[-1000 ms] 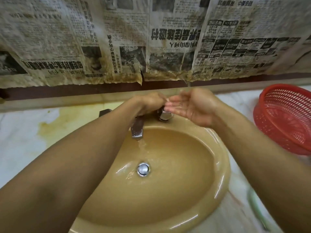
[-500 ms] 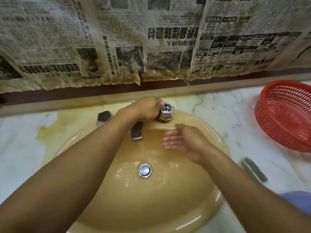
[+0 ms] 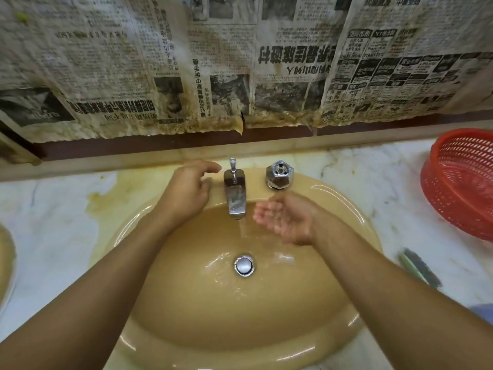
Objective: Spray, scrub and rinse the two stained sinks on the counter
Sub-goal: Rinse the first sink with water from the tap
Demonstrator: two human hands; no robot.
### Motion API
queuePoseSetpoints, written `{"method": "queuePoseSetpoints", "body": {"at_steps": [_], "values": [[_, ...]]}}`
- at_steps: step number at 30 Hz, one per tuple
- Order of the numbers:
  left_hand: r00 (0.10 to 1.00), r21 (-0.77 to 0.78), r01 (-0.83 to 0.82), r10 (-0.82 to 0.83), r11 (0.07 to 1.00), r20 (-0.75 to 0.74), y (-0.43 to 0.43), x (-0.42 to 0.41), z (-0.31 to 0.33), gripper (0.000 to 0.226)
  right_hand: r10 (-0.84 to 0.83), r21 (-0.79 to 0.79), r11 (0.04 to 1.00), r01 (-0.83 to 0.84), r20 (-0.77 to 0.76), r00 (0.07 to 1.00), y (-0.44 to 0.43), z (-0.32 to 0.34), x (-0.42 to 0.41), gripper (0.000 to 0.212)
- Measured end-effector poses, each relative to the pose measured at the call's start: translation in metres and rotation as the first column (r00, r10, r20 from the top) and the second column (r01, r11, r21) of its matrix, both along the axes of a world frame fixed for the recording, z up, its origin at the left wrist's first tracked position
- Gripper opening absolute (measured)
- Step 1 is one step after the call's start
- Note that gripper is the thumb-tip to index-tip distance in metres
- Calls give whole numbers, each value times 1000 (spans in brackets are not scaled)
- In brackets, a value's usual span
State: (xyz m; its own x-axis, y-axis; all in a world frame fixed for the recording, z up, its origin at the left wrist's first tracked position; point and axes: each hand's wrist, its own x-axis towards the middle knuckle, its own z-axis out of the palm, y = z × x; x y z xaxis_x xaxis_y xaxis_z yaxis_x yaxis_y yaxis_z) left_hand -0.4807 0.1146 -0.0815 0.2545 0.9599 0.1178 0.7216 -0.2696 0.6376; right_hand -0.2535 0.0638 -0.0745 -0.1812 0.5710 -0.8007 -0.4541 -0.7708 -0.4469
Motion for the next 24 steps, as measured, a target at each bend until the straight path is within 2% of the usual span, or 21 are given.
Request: {"method": "queuePoseSetpoints", "body": {"at_steps": [1, 2, 4, 5, 6, 7, 9, 11, 13, 15, 17, 19, 21, 24], "values": [[982, -20, 44, -47, 999, -184, 2, 4, -5, 37, -10, 63, 998, 9, 19, 1000, 8, 15, 5, 38], [910, -61, 71, -90, 996, -404, 3, 9, -8, 44, -13, 137, 991, 10, 24, 1000, 18, 32, 6, 39], [631, -134, 109, -173, 985, -756, 5, 19, -13, 65, 54, 270, 960, -78, 94, 994, 39, 64, 0, 40], [513, -141, 131, -189, 981, -837, 6, 22, -15, 71, 111, 313, 935, -166, 184, 977, 48, 77, -7, 39], [448, -134, 158, -192, 978, -873, 8, 22, -16, 74, 171, 339, 903, -263, 277, 946, 55, 87, -14, 38], [423, -115, 182, -184, 976, -887, 9, 20, -16, 75, 223, 345, 869, -354, 365, 904, 61, 93, -20, 38], [424, -61, 233, -158, 971, -892, 12, 15, -18, 79, 273, 329, 812, -483, 517, 811, 64, 98, -26, 39], [418, -17, 271, -134, 962, -898, 13, 9, -21, 81, 230, 307, 808, -503, 621, 749, 54, 91, -25, 40], [403, 26, 313, -109, 949, -909, 9, 6, -26, 77, 119, 306, 857, -414, 665, 737, 37, 66, -22, 41], [417, 78, 356, -84, 931, -905, 2, 1, -30, 68, 45, 274, 927, -255, 596, 802, 17, 33, -26, 42], [421, 112, 389, -68, 914, -904, -6, -9, -35, 65, 36, 152, 984, -98, 366, 930, -1, 2, -38, 42], [420, 150, 439, -54, 886, -906, -17, -29, -47, 63, -9, 18, 1000, 7, 95, 995, -13, -19, -50, 42], [422, 168, 499, -68, 850, -904, -35, -55, -61, 69, -113, -32, 993, 111, -80, 990, -19, -29, -57, 40], [504, 171, 507, -130, 845, -854, -63, -83, -72, 82, -214, -31, 977, 212, -179, 960, -19, -29, -58, 31]]}}
